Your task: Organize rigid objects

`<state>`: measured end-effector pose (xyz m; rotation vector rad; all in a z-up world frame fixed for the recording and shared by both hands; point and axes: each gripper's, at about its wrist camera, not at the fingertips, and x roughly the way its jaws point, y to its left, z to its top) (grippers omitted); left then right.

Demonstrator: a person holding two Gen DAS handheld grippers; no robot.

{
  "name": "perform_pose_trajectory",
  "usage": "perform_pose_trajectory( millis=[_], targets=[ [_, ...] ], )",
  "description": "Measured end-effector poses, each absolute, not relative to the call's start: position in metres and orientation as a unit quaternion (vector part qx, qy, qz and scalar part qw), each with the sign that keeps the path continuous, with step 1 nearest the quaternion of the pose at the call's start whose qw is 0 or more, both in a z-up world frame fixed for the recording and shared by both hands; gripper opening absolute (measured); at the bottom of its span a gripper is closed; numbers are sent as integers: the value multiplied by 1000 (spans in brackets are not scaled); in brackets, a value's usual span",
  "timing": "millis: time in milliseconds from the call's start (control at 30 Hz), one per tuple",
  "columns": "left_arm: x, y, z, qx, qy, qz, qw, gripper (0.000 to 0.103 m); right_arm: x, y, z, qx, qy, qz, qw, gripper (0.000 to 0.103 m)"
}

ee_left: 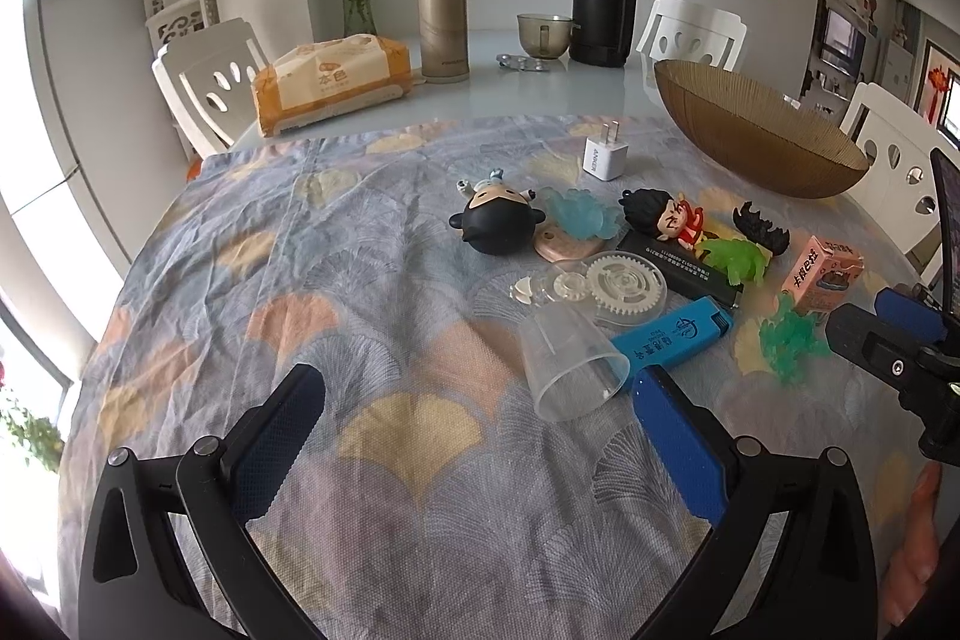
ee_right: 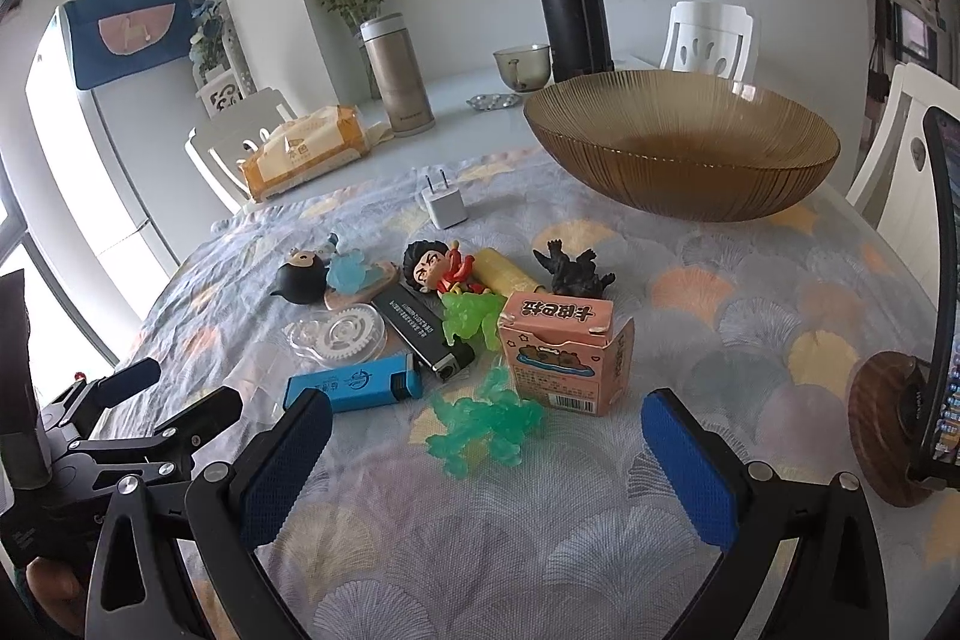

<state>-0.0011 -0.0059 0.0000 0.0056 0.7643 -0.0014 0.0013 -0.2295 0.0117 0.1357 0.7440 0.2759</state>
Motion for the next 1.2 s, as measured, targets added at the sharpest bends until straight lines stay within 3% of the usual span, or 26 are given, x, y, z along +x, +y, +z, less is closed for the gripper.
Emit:
perform_pose_trajectory(
  millis=[400,533,633,767,1100,1167,1200],
  targets=[
    [-3,-9,1,8,359,-15,933,102,2,-229,12,65,362,133,920,103],
    [-1,-13,-3,4,397,-82,914,102,-1,-228,9,49,390,149,907,103],
    [3,-19,0,22,397,-101,912,102,-9,-227,10,26,395,164,903,98],
    [21,-27,5,45,425,-120,896,98,0,-224,9,11,431,164,887,80],
    [42,-32,-12,37,469,-136,872,96,22,-218,-11,67,486,160,857,79],
    [44,-33,-13,35,467,-126,875,84,26,-213,-13,76,490,149,855,78],
    [46,-32,-15,33,470,-125,873,71,27,-210,-12,71,485,136,861,72]
  ],
)
